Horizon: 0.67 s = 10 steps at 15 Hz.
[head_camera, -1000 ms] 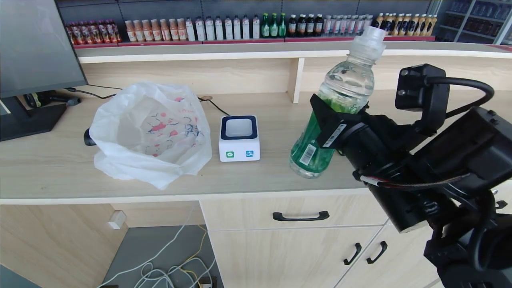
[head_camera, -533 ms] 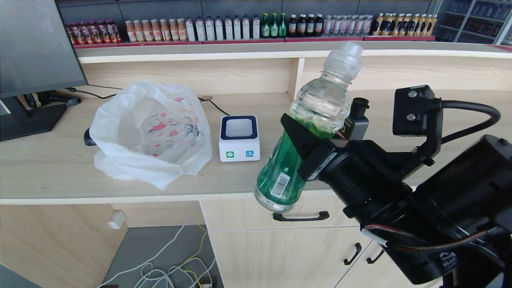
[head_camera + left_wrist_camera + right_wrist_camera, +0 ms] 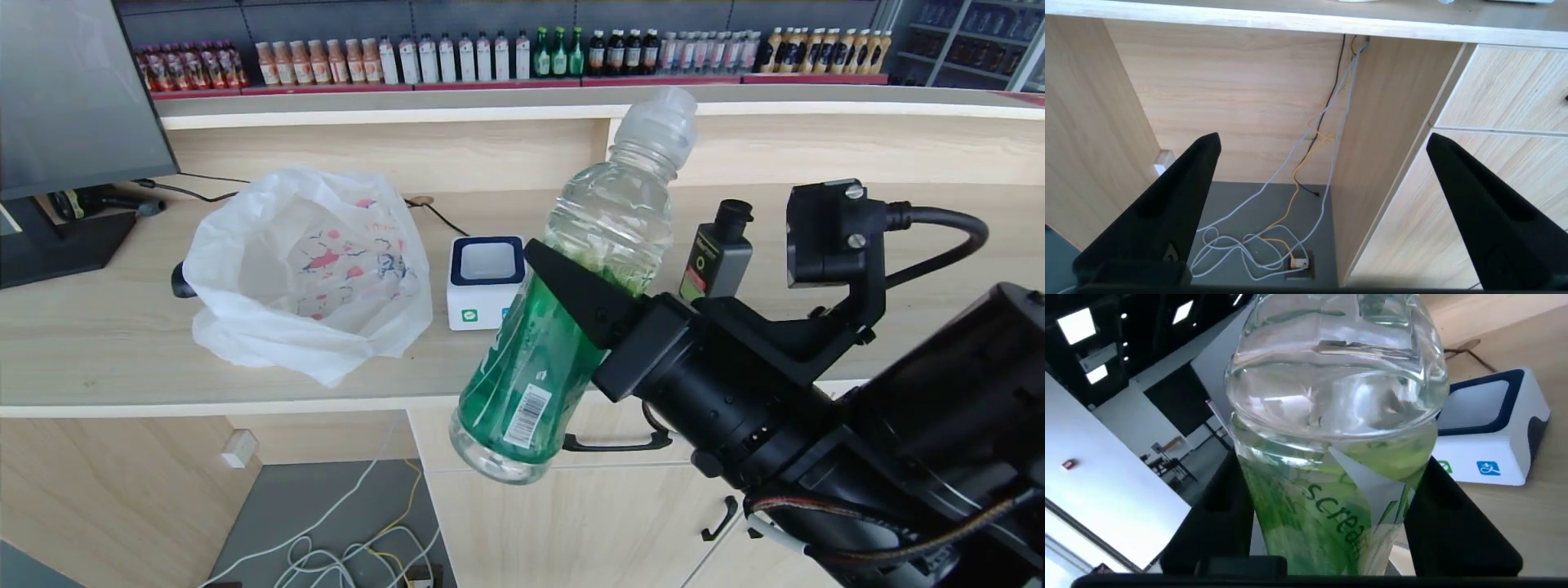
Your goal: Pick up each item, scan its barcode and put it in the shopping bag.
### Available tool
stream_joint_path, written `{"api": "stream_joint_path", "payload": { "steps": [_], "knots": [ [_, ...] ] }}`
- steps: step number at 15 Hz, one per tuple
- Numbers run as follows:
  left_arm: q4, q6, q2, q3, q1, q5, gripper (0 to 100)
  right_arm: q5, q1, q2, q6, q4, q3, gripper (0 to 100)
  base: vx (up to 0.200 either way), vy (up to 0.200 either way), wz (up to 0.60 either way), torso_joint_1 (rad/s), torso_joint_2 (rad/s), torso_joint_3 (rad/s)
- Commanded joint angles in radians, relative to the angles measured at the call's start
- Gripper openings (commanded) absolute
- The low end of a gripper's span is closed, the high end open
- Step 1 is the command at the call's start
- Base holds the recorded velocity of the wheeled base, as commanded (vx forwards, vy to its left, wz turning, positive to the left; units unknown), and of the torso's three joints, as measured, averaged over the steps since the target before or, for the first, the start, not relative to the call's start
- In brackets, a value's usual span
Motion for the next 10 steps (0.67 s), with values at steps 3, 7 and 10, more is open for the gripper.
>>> {"api": "stream_joint_path", "payload": {
  "steps": [3,7,10],
  "knots": [
    [0.000,0.000,0.000,0.000,-0.002,0.000,100,0.027,0.012,-0.020,0.020,0.000,-0.016,0,0.000,0.000,0.00,0.000,0.00,0.000],
    [0.000,0.000,0.000,0.000,0.000,0.000,100,0.068,0.012,-0.077,0.018,0.035,-0.024,0,0.000,0.000,0.00,0.000,0.00,0.000],
    [0.000,0.000,0.000,0.000,0.000,0.000,100,0.070,0.018,-0.082,0.021,0.041,-0.030,0,0.000,0.000,0.00,0.000,0.00,0.000]
  ]
}}
